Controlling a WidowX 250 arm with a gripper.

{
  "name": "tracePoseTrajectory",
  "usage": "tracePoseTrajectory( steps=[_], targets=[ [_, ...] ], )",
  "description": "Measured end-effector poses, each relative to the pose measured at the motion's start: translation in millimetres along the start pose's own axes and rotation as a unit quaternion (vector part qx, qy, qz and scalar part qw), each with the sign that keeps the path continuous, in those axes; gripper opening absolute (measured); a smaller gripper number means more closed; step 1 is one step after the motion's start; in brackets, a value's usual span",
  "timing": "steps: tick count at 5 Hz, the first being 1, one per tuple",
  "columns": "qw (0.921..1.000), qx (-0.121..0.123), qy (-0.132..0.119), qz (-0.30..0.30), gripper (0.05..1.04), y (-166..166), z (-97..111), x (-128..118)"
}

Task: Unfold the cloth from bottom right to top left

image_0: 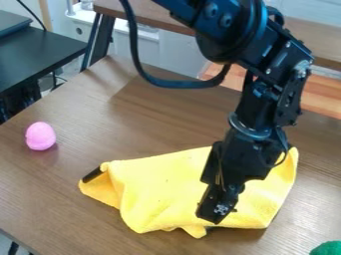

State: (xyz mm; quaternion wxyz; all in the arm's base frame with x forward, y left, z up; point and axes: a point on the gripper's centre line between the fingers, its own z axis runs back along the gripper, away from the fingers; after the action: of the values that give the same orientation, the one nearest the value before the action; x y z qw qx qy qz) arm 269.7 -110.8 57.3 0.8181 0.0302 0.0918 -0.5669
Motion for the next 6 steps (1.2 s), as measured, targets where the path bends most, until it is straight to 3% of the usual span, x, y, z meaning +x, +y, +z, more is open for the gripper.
tracePoseTrajectory(
  steps=[1, 2, 6],
  targets=[
    [1.0000, 0.001, -0.005, -0.006, 0.999, 2.7, -0.8, -0.5],
    [0.9999, -0.011, 0.006, -0.012, 0.999, 4.5, -14.3, 3.2],
    [0.9993, -0.021, 0.023, -0.019, 0.967, 8.9, -38.2, 37.1]
  ],
)
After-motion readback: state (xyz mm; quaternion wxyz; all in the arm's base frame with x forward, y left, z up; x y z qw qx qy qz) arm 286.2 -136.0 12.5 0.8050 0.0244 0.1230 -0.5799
